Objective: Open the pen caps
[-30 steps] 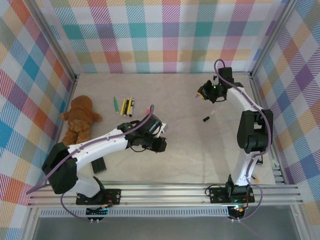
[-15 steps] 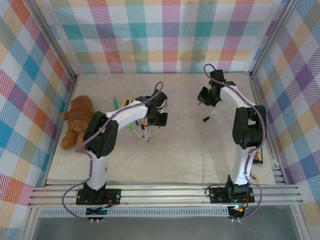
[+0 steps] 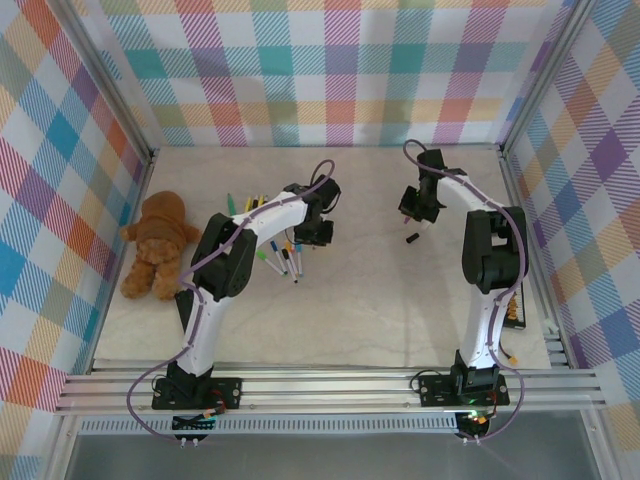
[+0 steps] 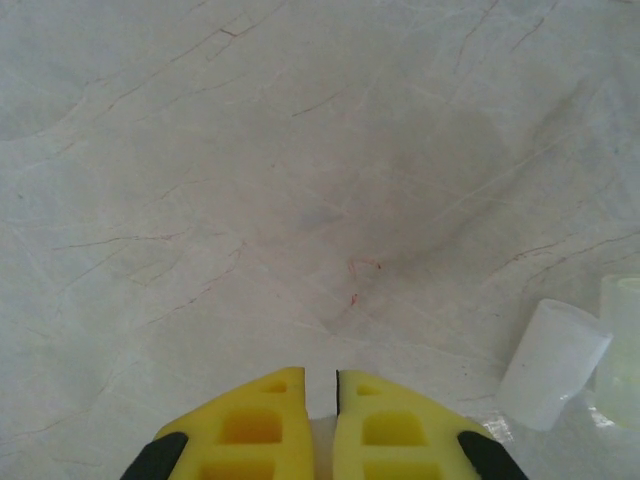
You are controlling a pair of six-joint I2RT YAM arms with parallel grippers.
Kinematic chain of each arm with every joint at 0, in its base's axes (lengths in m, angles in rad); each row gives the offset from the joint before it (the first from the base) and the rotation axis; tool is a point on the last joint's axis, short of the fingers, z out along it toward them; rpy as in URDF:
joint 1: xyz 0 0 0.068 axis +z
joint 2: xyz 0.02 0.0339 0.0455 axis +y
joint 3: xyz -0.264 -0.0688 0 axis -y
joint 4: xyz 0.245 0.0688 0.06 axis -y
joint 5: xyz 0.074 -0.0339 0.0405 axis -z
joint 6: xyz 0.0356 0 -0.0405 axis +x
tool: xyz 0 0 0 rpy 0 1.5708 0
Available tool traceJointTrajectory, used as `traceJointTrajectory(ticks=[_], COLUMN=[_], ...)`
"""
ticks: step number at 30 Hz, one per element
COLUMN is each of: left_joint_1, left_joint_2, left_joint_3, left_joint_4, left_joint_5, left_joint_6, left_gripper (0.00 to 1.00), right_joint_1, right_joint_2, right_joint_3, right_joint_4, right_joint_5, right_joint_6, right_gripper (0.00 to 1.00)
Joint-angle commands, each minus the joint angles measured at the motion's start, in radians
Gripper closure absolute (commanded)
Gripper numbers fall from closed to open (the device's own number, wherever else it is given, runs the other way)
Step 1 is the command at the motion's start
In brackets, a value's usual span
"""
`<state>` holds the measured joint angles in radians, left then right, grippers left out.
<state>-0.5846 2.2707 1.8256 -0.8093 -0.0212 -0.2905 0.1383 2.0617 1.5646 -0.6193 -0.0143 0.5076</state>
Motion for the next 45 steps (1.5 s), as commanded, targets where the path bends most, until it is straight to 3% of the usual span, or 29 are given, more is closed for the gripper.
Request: traceJointTrajectory(ticks=[1,5,9,23,25,28,32,39,45], left_joint_1=[0.028,0.046,0.075,0.207,0.217,0.223,0.223,0.223,0.21], left_joint_2=[0.04,0.03,-0.005,0.034,0.064,0.098,0.111,0.096,-0.089], left_joint_3=[0.05,0.077,0.086,0.166,0.191,0.228,0.246,0.235,0.039], left_joint_4=[-0.052,-0.055,-0.055,-0.113,-0.124,-0.142,-0.141,-0.136,0.014], left_joint_5=[-0.101,-0.103,-0.116,-0.292,-0.31,-0.336,-0.344,-0.383,-0.319], left_joint_6=[0.006,0.011,0.011,0.064,0.072,0.081,0.086,0.078,0.053], left_gripper=[1.0,1.0,1.0,1.0,1.0,0.83,0.77,0.77,0.77], right_joint_1=[0.004,0.006,0.007,0.021,0.023,0.031,0.048,0.073,0.093], right_joint_2=[0.01,0.024,0.042,0.064,0.059,0.046,0.023,-0.017,-0.083], right_joint_3=[-0.023,-0.016,0.003,0.031,0.033,0.04,0.044,0.033,-0.012], right_joint_4=[-0.018,-0.028,-0.051,-0.079,-0.082,-0.09,-0.098,-0.106,-0.089], right_joint_5=[0.034,0.064,0.074,0.086,0.085,0.079,0.081,0.065,0.05], right_joint_6=[-0.016,-0.019,-0.018,-0.019,-0.015,-0.014,-0.013,-0.007,-0.006], right_gripper=[1.0,1.0,0.88,0.69,0.68,0.68,0.68,0.67,0.68])
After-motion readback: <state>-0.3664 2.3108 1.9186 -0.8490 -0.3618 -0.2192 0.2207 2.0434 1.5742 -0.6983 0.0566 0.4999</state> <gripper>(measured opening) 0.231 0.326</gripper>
